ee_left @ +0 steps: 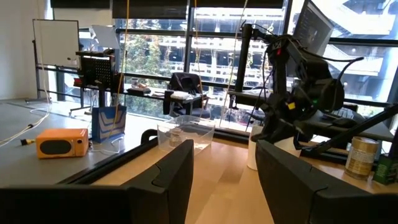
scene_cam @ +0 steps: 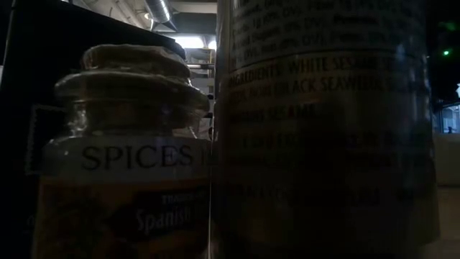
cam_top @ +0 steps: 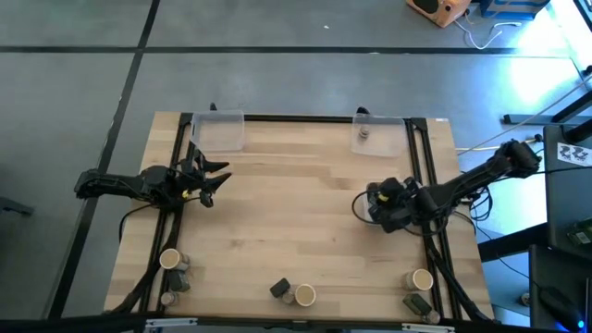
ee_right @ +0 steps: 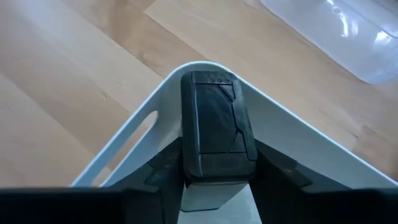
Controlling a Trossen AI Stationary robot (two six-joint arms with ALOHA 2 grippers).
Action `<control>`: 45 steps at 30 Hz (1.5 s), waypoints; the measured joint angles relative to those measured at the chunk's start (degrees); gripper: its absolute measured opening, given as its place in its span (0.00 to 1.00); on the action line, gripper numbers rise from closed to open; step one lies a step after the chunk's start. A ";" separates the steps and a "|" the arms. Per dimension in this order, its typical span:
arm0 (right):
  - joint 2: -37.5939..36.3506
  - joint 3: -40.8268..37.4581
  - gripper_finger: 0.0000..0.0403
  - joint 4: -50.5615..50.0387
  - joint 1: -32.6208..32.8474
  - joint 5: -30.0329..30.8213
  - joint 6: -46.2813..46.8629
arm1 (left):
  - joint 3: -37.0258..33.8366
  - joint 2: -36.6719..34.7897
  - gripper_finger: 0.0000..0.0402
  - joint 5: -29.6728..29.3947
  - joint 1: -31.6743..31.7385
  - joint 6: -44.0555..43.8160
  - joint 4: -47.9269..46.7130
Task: Sort spices by type
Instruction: Put the top black seasoning can into the white bin, then put the middle cream brown seasoning bottle into the left transparent bin
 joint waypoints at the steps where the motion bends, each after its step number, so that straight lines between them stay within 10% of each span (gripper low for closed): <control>1: 0.42 0.00 0.41 0.07 -0.01 0.06 0.00 | 0.00 -0.01 0.40 -0.02 0.00 0.00 0.00; 17: 0.14 12.88 0.69 -14.53 0.01 -1.30 -4.26 | 0.00 0.02 0.40 1.24 0.02 0.00 4.35; 25: 0.48 14.30 0.76 -4.31 0.01 2.79 -16.50 | 0.65 2.71 0.40 6.52 -0.09 -1.46 6.75; 45: 2.24 13.64 0.75 1.20 -0.03 9.79 -21.86 | 22.56 48.47 0.40 9.92 -8.94 3.21 13.77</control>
